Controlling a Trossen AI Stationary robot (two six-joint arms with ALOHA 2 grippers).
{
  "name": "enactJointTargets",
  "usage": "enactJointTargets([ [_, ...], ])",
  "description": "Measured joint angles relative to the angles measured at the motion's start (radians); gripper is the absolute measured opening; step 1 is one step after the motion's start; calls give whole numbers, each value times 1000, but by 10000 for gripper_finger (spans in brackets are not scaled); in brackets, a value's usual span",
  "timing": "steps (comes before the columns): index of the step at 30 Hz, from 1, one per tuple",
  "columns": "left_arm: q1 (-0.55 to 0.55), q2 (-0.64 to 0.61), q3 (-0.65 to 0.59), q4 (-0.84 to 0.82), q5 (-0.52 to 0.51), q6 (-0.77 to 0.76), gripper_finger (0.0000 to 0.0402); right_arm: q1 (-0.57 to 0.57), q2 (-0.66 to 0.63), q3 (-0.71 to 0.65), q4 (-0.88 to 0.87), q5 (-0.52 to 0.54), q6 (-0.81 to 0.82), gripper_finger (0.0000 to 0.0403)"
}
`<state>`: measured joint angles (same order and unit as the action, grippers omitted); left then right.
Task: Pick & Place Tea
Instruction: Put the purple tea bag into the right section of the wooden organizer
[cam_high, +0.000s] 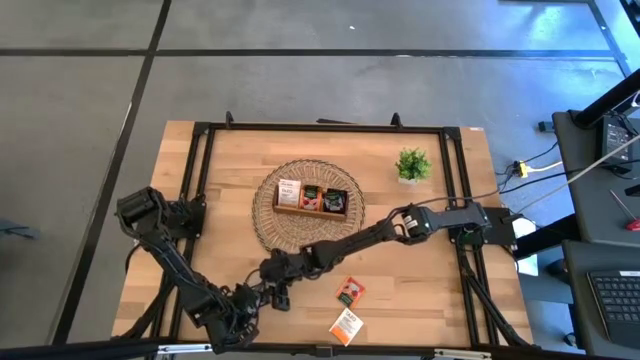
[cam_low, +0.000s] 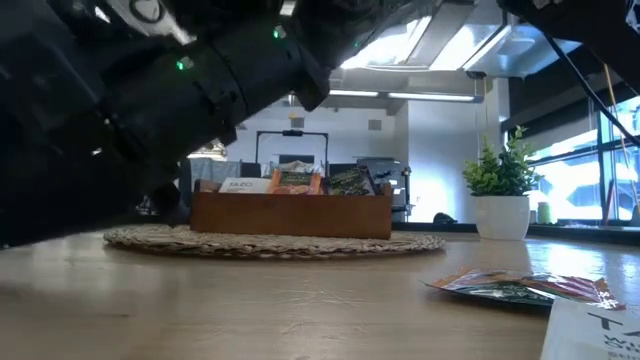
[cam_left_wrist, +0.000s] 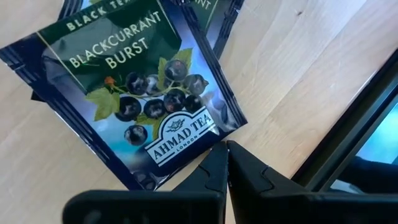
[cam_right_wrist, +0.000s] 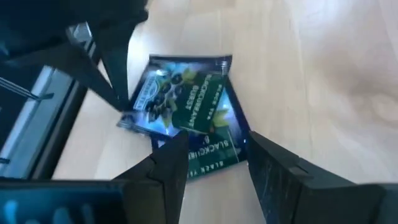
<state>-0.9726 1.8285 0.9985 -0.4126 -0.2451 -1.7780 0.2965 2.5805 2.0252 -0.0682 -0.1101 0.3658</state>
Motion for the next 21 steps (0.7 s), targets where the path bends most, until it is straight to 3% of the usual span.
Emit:
enactJointTargets([
  [10, 5, 1, 0, -4, 6, 64, 2, 2, 31, 1, 63, -48, 49, 161],
  [21, 15, 1, 0, -7, 32, 117, 2, -6, 38, 1, 140, -6, 38, 161],
])
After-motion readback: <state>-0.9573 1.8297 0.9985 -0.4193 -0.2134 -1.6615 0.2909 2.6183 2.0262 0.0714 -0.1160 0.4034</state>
